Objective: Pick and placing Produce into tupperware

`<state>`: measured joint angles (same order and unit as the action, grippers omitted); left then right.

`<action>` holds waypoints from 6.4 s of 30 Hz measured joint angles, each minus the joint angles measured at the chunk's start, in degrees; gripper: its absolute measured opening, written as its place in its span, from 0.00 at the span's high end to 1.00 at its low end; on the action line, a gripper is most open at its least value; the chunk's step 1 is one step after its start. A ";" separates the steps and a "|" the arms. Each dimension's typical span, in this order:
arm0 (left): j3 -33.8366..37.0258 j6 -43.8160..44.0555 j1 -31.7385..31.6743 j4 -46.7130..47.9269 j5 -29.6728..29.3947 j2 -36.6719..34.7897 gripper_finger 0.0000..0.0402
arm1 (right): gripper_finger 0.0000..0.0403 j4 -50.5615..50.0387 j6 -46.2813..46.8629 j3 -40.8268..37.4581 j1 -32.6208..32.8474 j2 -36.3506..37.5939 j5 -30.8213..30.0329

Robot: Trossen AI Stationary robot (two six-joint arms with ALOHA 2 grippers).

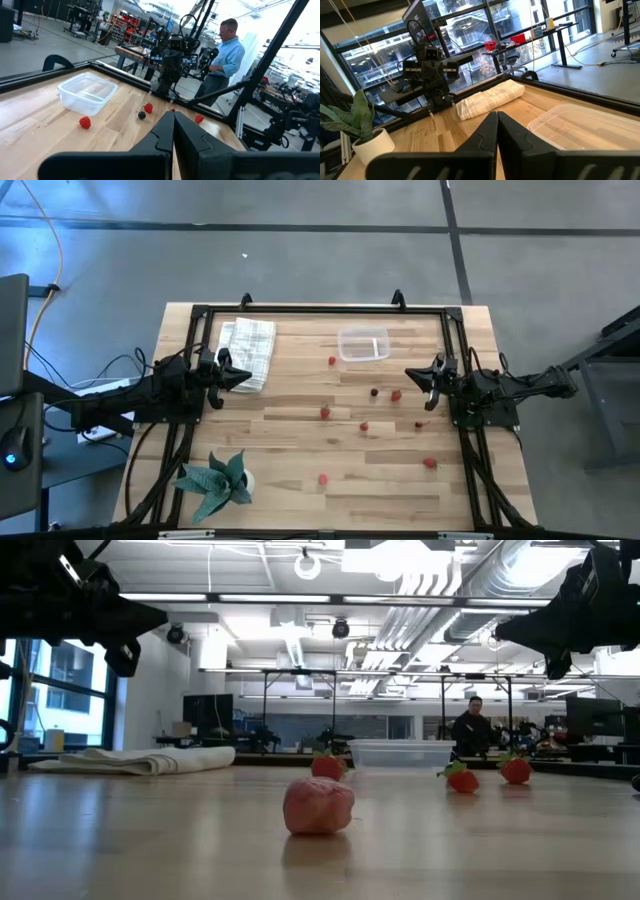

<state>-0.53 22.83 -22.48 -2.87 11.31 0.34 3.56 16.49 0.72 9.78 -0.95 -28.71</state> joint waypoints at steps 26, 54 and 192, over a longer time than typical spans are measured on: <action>0.02 20.50 0.02 -4.00 -12.36 0.28 1.00 | 1.00 14.01 9.77 -0.04 -0.01 0.04 -12.54; -2.13 19.47 0.00 -2.45 -15.22 1.41 1.00 | 0.88 -34.52 14.31 41.30 -21.21 -65.47 32.34; -58.56 -3.50 0.49 15.55 -13.50 87.46 0.67 | 0.70 -67.62 -17.61 95.47 -36.03 -89.59 21.94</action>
<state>-59.09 19.33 -21.99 12.68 -2.19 87.80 -64.06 -1.12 96.19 -26.25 -90.54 -6.77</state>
